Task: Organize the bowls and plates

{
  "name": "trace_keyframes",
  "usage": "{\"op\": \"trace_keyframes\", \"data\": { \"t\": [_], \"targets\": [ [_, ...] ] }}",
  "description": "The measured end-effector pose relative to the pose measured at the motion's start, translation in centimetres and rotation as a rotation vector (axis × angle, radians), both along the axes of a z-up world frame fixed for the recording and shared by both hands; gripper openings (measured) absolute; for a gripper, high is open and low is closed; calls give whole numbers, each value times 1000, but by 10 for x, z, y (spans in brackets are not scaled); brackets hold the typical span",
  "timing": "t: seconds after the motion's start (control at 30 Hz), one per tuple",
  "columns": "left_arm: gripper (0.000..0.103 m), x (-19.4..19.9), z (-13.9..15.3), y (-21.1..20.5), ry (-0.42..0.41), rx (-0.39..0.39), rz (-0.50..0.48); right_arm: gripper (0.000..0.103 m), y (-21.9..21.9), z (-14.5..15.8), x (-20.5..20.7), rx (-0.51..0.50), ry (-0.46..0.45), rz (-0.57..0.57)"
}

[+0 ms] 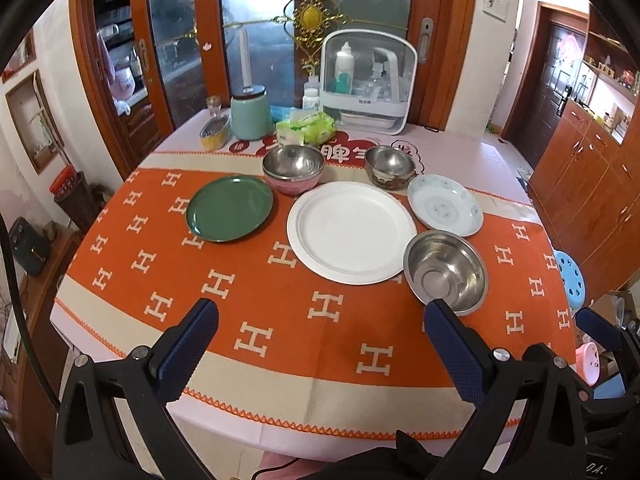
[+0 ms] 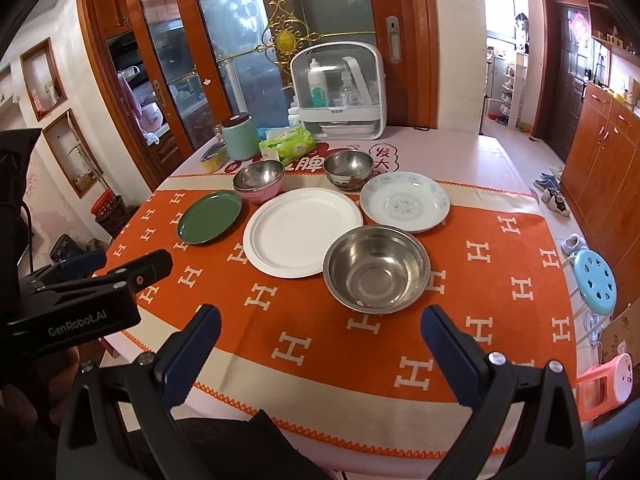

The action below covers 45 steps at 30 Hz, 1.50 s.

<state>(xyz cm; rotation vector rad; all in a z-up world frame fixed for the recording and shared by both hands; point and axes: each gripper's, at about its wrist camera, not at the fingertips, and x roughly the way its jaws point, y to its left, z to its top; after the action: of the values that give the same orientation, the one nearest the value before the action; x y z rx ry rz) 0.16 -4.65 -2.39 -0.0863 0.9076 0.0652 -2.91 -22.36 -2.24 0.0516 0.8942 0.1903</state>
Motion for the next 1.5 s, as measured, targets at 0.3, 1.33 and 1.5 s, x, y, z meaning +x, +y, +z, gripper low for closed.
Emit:
{"op": "trace_keyframes", "data": {
  "t": [0.3, 1.33, 1.5],
  "targets": [
    [102, 41, -20, 21, 59, -52, 12, 101, -2, -13, 33, 57, 57, -28],
    [102, 237, -156, 95, 390, -190, 61, 92, 1, -106, 252, 173, 342, -96],
    [95, 251, -177, 91, 434, -201, 39, 85, 3, -129, 274, 163, 403, -90]
  ]
}}
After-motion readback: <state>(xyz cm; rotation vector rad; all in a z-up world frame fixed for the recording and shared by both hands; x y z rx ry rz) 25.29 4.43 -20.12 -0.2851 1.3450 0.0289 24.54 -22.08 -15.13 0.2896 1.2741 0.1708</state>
